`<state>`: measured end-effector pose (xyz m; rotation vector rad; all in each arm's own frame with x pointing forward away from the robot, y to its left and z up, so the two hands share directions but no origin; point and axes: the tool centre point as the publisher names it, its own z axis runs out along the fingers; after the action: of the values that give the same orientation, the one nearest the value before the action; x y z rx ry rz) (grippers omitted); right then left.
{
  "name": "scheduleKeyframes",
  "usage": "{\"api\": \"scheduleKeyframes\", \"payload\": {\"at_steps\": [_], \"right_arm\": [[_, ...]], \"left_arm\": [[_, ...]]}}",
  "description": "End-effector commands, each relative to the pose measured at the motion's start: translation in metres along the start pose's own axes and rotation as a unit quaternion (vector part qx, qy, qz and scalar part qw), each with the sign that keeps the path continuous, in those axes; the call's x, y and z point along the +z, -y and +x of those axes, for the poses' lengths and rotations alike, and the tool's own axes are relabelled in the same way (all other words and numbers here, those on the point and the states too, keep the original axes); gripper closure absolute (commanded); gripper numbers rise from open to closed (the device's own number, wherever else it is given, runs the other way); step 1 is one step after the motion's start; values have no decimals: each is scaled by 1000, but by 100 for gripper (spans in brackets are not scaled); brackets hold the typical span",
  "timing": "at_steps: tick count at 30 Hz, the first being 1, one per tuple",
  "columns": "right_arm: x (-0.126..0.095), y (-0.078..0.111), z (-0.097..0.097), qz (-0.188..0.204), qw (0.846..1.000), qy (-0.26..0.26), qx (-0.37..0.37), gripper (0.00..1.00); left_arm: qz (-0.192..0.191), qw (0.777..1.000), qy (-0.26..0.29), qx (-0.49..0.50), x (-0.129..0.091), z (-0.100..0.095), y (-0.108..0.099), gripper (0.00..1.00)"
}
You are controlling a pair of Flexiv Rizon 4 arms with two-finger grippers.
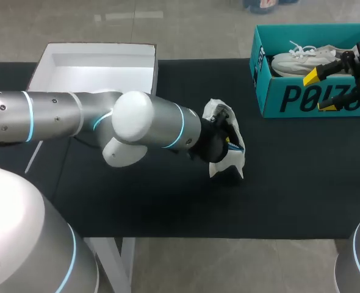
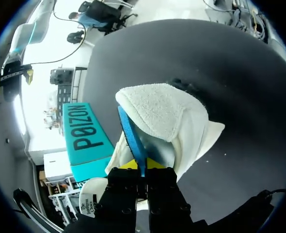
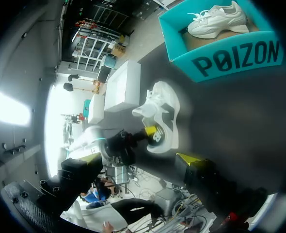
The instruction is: Take the shoe out of the shoebox, open the shoe tongue, remove and reinsert the insole, then place the shoe into the shoebox
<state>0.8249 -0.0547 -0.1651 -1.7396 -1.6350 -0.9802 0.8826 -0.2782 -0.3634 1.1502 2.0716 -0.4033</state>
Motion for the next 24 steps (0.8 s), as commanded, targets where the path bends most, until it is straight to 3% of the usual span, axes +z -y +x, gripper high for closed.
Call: {"api": "scheduleKeyframes", "payload": {"at_steps": [1,7,11,13,14,15,17,20,24], "right_arm": [[0,0,0,0,1000,1,0,0],[0,0,0,0,1000,1,0,0],[0,0,0,0,1000,1,0,0],[0,0,0,0,1000,1,0,0],[0,0,0,0,1000,1,0,0],[0,0,0,0,1000,1,0,0],[0,0,0,0,1000,1,0,0],[0,0,0,0,1000,1,0,0],[0,0,0,0,1000,1,0,0]], "left_arm": [[-32,999,0,-3,1,0,-2,100],[-12,999,2,-29,4,-2,-4,100],[47,996,-3,-70,-8,-5,-4,100],[57,995,-7,-80,-14,-6,-5,98],[64,994,-9,-83,-17,-6,-5,72],[73,993,-9,-89,-19,-7,-5,54],[77,993,-10,-90,-23,-8,-4,33],[84,992,-10,-90,-27,-9,-2,28],[93,992,-8,-88,-30,-10,2,32]]}}
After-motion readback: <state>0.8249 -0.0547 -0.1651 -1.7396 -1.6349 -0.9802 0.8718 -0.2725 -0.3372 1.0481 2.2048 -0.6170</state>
